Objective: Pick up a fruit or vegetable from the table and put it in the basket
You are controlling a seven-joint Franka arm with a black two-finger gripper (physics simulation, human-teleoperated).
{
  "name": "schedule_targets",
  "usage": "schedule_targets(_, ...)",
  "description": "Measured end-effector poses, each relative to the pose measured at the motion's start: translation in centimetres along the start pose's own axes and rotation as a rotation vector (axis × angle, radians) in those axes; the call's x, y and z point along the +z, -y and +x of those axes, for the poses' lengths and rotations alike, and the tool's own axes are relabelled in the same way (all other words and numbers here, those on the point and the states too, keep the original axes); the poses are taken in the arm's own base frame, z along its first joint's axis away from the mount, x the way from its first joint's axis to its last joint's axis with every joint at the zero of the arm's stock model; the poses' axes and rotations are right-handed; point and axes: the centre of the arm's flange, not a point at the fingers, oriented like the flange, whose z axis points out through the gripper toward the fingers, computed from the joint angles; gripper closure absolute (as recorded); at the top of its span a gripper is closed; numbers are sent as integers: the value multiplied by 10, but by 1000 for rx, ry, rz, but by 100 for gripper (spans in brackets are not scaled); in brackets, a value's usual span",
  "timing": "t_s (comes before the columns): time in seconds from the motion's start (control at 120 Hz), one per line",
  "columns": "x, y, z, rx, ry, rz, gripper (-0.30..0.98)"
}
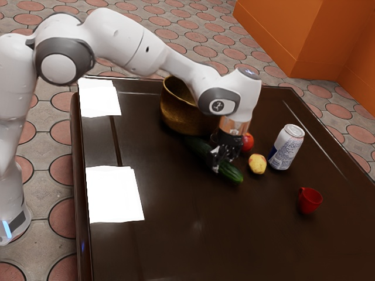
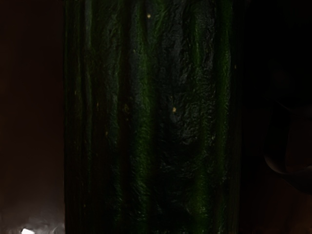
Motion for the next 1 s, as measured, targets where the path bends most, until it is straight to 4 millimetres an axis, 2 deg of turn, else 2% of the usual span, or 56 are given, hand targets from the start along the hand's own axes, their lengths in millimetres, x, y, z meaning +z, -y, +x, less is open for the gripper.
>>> schedule_targets(0.092, 2, 20, -1, -39, 56, 42, 47)
schedule_targets(0.133, -3, 32, -13, -36, 81, 47, 48)
schedule_targets(0.183, -15, 52, -36, -5, 98, 35, 49)
schedule_targets(0.217, -32, 65, -51, 34, 92, -1, 49)
schedule_targets(0.25, -56, 75, -62, 72, 83, -54, 49)
schedule_targets(0.292, -98, 77, -73, 109, 75, -133, 47)
schedule_targets(0.342, -143, 70, -75, 127, 62, -205, 48)
schedule_targets(0.375, -167, 59, -64, 119, 46, -240, 48)
schedule_targets(0.408, -187, 42, -40, 92, 23, -263, 48)
schedule_targets(0.442, -202, 22, -5, 47, -4, -274, 48)
schedule_targets(0.492, -220, -4, 57, -33, -42, -277, 49)
schedule_targets(0.575, -234, -31, 159, -157, -93, -253, 49)
schedule_targets(0.608, -233, -38, 189, -190, -110, -236, 49)
schedule_targets(0.642, -232, -41, 209, -207, -124, -219, 49)
schedule_targets(0.675, -227, -43, 217, -203, -135, -201, 49)
schedule_targets(0.708, -223, -44, 214, -181, -143, -185, 49)
schedule_targets(0.808, -209, -36, 169, -59, -156, -149, 48)
schedule_targets(0.85, -206, -34, 160, -25, -161, -139, 48)
schedule_targets(0.892, -205, -34, 162, -10, -164, -133, 48)
schedule_targets(1.0, -198, -43, 185, -10, -178, -109, 49)
